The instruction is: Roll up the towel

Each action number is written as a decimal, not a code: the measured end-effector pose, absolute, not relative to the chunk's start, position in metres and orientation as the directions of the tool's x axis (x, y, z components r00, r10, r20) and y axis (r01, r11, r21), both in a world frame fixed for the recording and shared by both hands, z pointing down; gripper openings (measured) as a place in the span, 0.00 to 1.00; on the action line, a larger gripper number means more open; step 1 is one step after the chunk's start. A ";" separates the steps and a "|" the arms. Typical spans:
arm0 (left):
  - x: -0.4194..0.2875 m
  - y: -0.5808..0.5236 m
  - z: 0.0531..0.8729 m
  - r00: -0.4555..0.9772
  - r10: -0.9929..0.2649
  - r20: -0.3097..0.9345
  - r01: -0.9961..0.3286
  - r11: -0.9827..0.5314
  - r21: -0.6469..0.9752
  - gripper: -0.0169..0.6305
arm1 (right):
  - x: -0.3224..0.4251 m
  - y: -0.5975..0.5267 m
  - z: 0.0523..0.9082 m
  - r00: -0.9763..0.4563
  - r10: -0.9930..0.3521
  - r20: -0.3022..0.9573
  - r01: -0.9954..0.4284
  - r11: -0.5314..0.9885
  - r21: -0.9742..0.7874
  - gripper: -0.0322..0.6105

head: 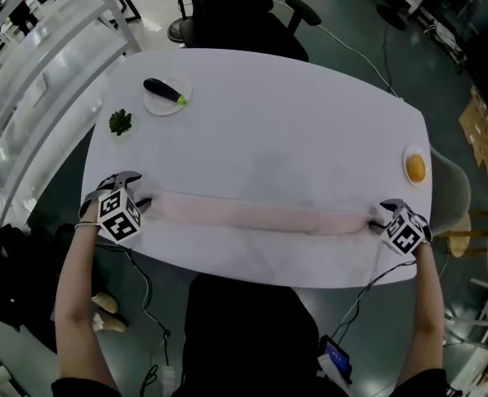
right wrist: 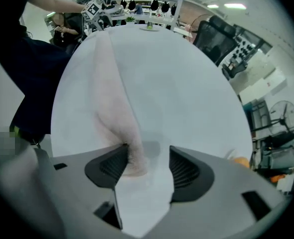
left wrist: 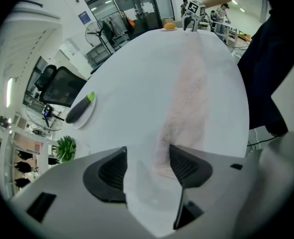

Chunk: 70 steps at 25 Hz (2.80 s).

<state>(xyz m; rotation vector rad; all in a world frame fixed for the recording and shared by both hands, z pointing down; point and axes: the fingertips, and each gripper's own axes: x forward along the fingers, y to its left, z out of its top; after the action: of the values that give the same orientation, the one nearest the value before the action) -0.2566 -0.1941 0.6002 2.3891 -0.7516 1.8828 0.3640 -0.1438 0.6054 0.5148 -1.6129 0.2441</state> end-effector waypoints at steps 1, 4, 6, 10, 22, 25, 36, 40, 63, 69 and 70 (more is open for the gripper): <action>-0.258 -0.196 0.596 0.161 -0.380 0.911 -0.387 -0.873 -0.296 0.50 | 0.366 -0.148 0.599 -0.028 -0.222 0.975 -0.480 0.858 0.182 0.51; -0.258 -0.199 0.578 0.177 -0.426 0.887 -0.455 -0.835 -0.309 0.55 | 0.364 -0.161 0.575 -0.024 -0.357 0.934 -0.510 0.808 0.296 0.59; -0.253 -0.200 0.563 0.208 -0.450 0.869 -0.501 -0.812 -0.301 0.57 | 0.357 -0.167 0.553 -0.048 -0.438 0.898 -0.537 0.769 0.346 0.64; -0.235 -0.193 0.526 0.272 -0.511 0.815 -0.591 -0.758 -0.278 0.60 | 0.329 -0.168 0.502 -0.164 -0.574 0.802 -0.621 0.692 0.369 0.77; -0.128 -0.136 0.436 0.595 -0.679 0.430 -0.790 -0.593 0.155 0.60 | 0.198 -0.121 0.424 -0.634 -0.683 0.363 -0.769 0.605 -0.203 0.80; -0.111 -0.125 0.423 0.620 -0.711 0.333 -0.785 -0.574 0.235 0.60 | 0.171 -0.109 0.409 -0.657 -0.713 0.243 -0.752 0.602 -0.268 0.76; -0.082 -0.094 0.385 0.650 -0.744 0.153 -0.754 -0.607 0.252 0.28 | 0.116 -0.051 0.394 -0.519 -0.841 0.150 -0.846 0.481 -0.228 0.35; -0.095 -0.070 0.381 0.655 -0.743 0.138 -0.749 -0.615 0.248 0.12 | 0.111 -0.023 0.389 -0.419 -0.896 0.147 -0.899 0.386 -0.209 0.13; -0.143 0.013 0.397 0.669 -0.723 0.168 -0.743 -0.648 0.170 0.05 | 0.060 0.075 0.418 -0.250 -0.933 0.258 -0.967 0.224 -0.125 0.06; -0.151 0.017 0.403 0.651 -0.741 0.166 -0.759 -0.627 0.175 0.05 | 0.054 0.078 0.417 -0.261 -0.934 0.243 -0.965 0.245 -0.094 0.06; -0.152 0.018 0.404 0.651 -0.741 0.166 -0.759 -0.628 0.175 0.05 | 0.053 0.080 0.416 -0.262 -0.934 0.243 -0.965 0.248 -0.087 0.06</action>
<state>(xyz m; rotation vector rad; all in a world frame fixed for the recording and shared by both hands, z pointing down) -0.1520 0.0184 0.4038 2.6411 -1.2184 0.1144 0.0532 0.0796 0.4161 1.8143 -2.3666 0.3289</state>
